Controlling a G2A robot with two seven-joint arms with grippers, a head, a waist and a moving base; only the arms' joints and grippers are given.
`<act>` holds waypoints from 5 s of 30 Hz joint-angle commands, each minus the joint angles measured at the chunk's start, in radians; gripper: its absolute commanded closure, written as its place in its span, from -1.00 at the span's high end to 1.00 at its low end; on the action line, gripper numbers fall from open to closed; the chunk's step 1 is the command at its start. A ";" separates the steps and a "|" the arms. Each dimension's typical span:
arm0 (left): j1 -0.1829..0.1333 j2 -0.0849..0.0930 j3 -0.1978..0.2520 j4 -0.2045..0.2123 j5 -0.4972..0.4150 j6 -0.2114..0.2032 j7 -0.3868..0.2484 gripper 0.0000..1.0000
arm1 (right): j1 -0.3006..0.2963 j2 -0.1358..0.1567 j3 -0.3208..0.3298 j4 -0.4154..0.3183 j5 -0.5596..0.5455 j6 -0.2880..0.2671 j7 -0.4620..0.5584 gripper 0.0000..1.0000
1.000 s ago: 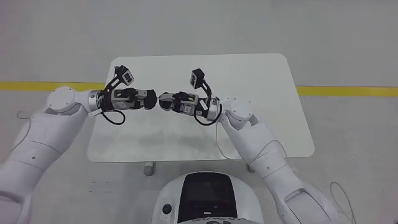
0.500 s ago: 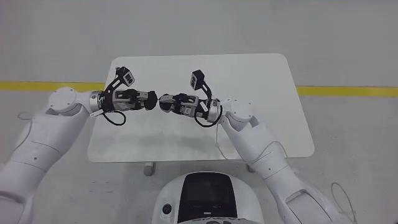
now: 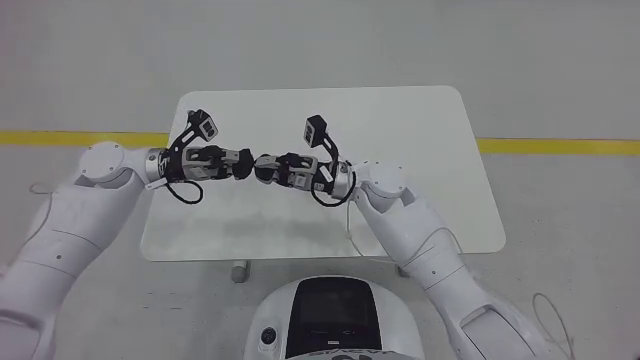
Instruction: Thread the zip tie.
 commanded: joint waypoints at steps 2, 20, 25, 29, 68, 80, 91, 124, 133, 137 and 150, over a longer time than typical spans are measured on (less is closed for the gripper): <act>0.003 -0.001 -0.005 -0.001 0.004 0.003 -0.004 -1.00 | 0.001 0.002 -0.005 0.000 0.004 0.001 -0.003 -1.00; 0.032 -0.002 -0.059 0.005 0.009 -0.016 -0.022 -1.00 | -0.042 0.034 0.052 -0.065 0.006 -0.001 -0.042 1.00; 0.031 -0.002 -0.064 -0.001 0.021 -0.029 -0.028 -1.00 | -0.045 0.035 0.053 -0.069 0.006 0.001 -0.046 1.00; 0.031 -0.002 -0.064 -0.001 0.021 -0.029 -0.028 -1.00 | -0.045 0.035 0.053 -0.069 0.006 0.001 -0.046 1.00; -0.017 -0.101 -0.215 0.157 -0.029 -0.146 -0.031 -1.00 | -0.045 0.035 0.053 -0.069 0.006 0.001 -0.046 1.00; -0.017 -0.101 -0.215 0.157 -0.029 -0.146 -0.031 -1.00 | 0.093 0.076 -0.023 -0.163 -0.609 0.331 -0.129 1.00; -0.017 -0.101 -0.215 0.157 -0.029 -0.146 -0.031 -1.00 | 0.259 0.038 -0.146 0.041 -0.796 0.331 -0.036 1.00; -0.017 -0.101 -0.215 0.157 -0.029 -0.146 -0.031 -1.00 | 0.333 0.011 -0.191 0.129 -0.922 0.331 -0.028 1.00; -0.017 -0.101 -0.215 0.157 -0.029 -0.146 -0.031 -1.00 | 0.540 -0.113 -0.287 0.503 -1.020 0.331 0.077 1.00; -0.017 -0.101 -0.215 0.157 -0.029 -0.146 -0.031 -1.00 | 0.597 -0.169 -0.321 0.645 -1.045 0.331 0.107 1.00; -0.017 -0.101 -0.215 0.157 -0.029 -0.146 -0.031 -1.00 | 0.589 -0.185 -0.374 0.654 -1.117 0.297 0.129 1.00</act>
